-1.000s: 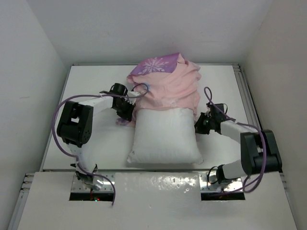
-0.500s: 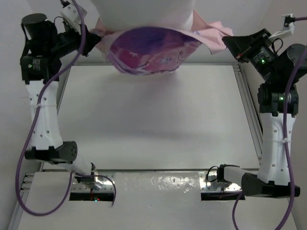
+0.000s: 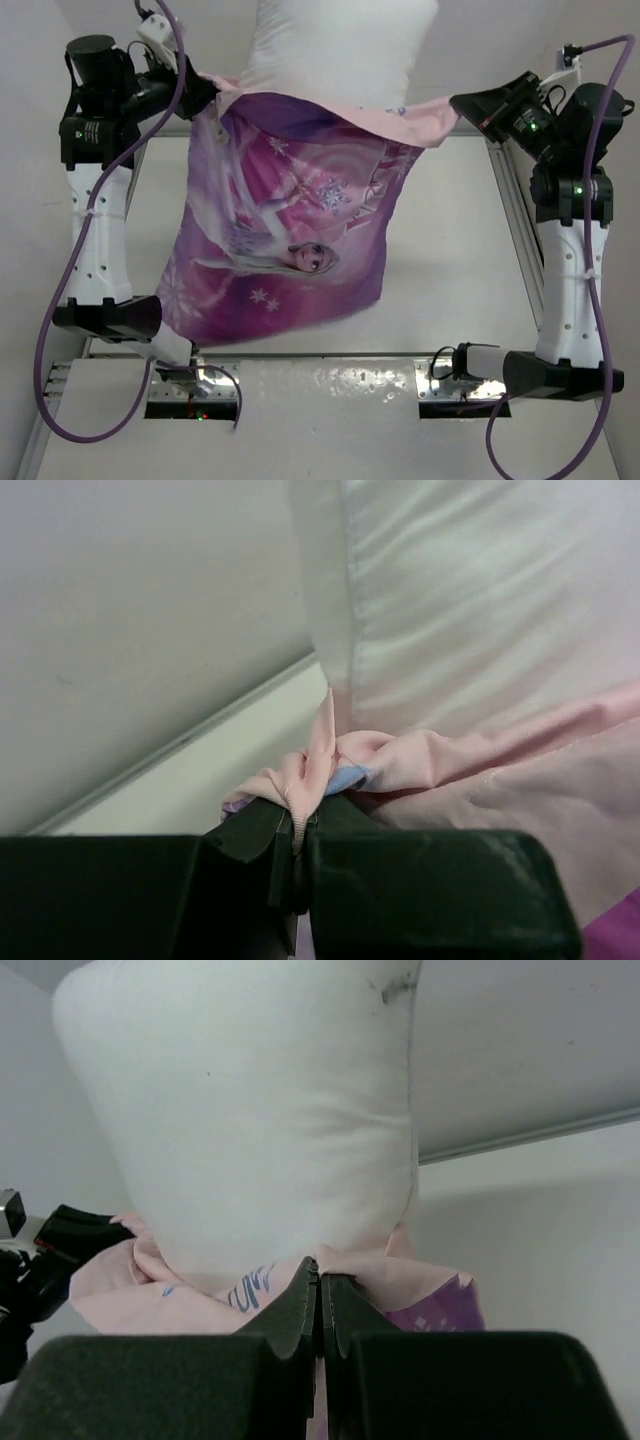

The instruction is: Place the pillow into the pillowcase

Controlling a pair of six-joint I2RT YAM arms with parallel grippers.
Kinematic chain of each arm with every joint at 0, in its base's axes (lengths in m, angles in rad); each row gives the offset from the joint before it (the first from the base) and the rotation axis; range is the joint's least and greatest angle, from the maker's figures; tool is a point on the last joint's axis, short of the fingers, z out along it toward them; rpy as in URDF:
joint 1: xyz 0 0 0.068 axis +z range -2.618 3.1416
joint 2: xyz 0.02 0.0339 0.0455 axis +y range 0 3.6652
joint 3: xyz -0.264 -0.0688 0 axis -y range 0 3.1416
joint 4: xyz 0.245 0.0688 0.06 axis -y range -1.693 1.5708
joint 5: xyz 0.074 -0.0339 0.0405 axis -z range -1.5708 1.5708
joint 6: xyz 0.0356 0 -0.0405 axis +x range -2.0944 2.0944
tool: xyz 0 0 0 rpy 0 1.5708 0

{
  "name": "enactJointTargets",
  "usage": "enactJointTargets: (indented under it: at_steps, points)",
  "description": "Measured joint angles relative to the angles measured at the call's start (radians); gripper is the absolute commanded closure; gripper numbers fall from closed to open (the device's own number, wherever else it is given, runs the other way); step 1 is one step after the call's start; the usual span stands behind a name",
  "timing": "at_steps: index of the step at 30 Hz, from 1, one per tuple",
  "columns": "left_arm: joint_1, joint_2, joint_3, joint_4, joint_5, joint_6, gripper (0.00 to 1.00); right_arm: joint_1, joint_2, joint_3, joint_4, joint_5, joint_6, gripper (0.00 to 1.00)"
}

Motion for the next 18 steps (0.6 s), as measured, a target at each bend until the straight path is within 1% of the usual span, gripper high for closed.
enactJointTargets:
  at_steps: [2, 4, 6, 7, 8, 9, 11, 12, 13, 14, 16, 17, 18]
  points:
    - [-0.019, -0.043, -0.107, 0.009, 0.000, 0.011, 1.00, 0.010, -0.050, -0.050, 0.020, 0.022, -0.015, 1.00]
    - [-0.042, -0.080, -0.219, 0.013, 0.005, 0.010, 1.00, 0.033, -0.133, -0.149, 0.042, 0.044, -0.032, 1.00]
    - [-0.060, -0.076, -0.259, -0.008, 0.013, 0.002, 1.00, 0.052, -0.172, -0.188, 0.023, 0.061, -0.051, 1.00]
    - [-0.075, -0.055, -0.245, -0.027, 0.017, -0.003, 1.00, 0.059, -0.171, -0.186, 0.017, 0.066, -0.060, 1.00]
    - [-0.087, -0.022, -0.203, -0.050, 0.020, -0.006, 1.00, 0.062, -0.142, -0.146, -0.035, 0.072, -0.076, 1.00]
    - [-0.094, 0.009, -0.153, -0.057, 0.022, -0.010, 1.00, 0.064, -0.092, -0.053, -0.108, 0.079, -0.099, 1.00]
    - [-0.104, 0.065, -0.033, -0.029, 0.024, -0.017, 1.00, 0.066, 0.038, 0.178, -0.204, 0.102, -0.142, 1.00]
    - [-0.104, 0.069, -0.006, 0.008, 0.022, -0.018, 1.00, 0.066, 0.098, 0.294, -0.220, 0.114, -0.163, 1.00]
    - [-0.104, 0.058, 0.001, 0.046, 0.021, -0.019, 1.00, 0.066, 0.123, 0.350, -0.209, 0.127, -0.178, 1.00]
    - [-0.104, 0.034, -0.008, 0.084, 0.015, -0.018, 1.00, 0.066, 0.116, 0.348, -0.179, 0.143, -0.193, 1.00]
    - [-0.105, -0.024, -0.045, 0.123, 0.011, -0.016, 1.00, 0.067, 0.015, 0.206, -0.104, 0.166, -0.207, 1.00]
    - [-0.108, -0.066, -0.098, 0.140, 0.008, -0.013, 1.00, 0.069, -0.065, 0.072, -0.045, 0.179, -0.209, 1.00]
    - [-0.112, -0.108, -0.164, 0.153, 0.004, -0.009, 1.00, 0.071, -0.129, -0.041, -0.027, 0.190, -0.209, 1.00]
